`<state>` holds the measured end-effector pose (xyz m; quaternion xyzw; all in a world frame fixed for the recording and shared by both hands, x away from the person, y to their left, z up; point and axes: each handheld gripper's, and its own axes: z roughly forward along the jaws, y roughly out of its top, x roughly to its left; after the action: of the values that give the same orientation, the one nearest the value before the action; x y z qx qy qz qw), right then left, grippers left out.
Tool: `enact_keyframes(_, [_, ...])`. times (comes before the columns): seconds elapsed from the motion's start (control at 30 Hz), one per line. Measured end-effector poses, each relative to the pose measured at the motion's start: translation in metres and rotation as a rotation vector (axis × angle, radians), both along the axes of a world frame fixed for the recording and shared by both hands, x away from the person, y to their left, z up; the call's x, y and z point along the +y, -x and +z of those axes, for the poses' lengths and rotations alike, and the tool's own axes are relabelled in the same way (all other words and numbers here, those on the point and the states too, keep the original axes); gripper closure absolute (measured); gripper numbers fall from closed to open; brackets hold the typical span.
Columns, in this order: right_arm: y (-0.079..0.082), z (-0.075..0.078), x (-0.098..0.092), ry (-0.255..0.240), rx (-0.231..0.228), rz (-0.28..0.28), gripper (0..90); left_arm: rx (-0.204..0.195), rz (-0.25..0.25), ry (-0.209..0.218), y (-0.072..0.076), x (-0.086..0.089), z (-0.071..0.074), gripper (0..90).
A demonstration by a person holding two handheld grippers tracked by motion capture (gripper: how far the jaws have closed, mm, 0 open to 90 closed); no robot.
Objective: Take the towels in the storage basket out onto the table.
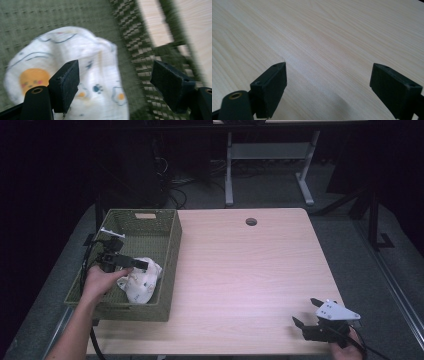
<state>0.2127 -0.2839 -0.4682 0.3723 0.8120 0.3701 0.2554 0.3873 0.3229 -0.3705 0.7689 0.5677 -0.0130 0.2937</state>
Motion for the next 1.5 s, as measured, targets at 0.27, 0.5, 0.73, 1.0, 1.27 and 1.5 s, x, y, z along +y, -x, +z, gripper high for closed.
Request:
enact_keyframes(0.27, [0.001,0.000,0.000,-0.001,0.001,0.002,13.7,0.047,0.047,-0.135,-0.010,0.000,-0.013,23.6])
enact_keyframes(0.5, [0.000,-0.001,0.001,0.001,0.003,0.007,13.7,0.128,0.038,-0.299,-0.021,-0.007,-0.035,29.0])
enact_keyframes(0.73, [0.001,-0.001,0.000,-0.002,0.002,0.003,13.7,0.185,0.030,-0.369,-0.024,-0.011,-0.049,33.6])
enact_keyframes(1.0, [0.001,-0.002,0.002,0.003,0.003,0.011,13.7,0.197,0.017,-0.398,-0.026,-0.012,-0.054,38.0])
enact_keyframes(1.27, [0.000,-0.004,0.005,0.010,0.013,0.013,13.7,0.199,0.003,-0.441,-0.026,-0.019,-0.054,44.1])
enact_keyframes(1.5, [-0.001,-0.005,0.009,0.025,0.017,0.021,13.7,0.184,0.006,-0.444,-0.025,-0.020,-0.051,67.0])
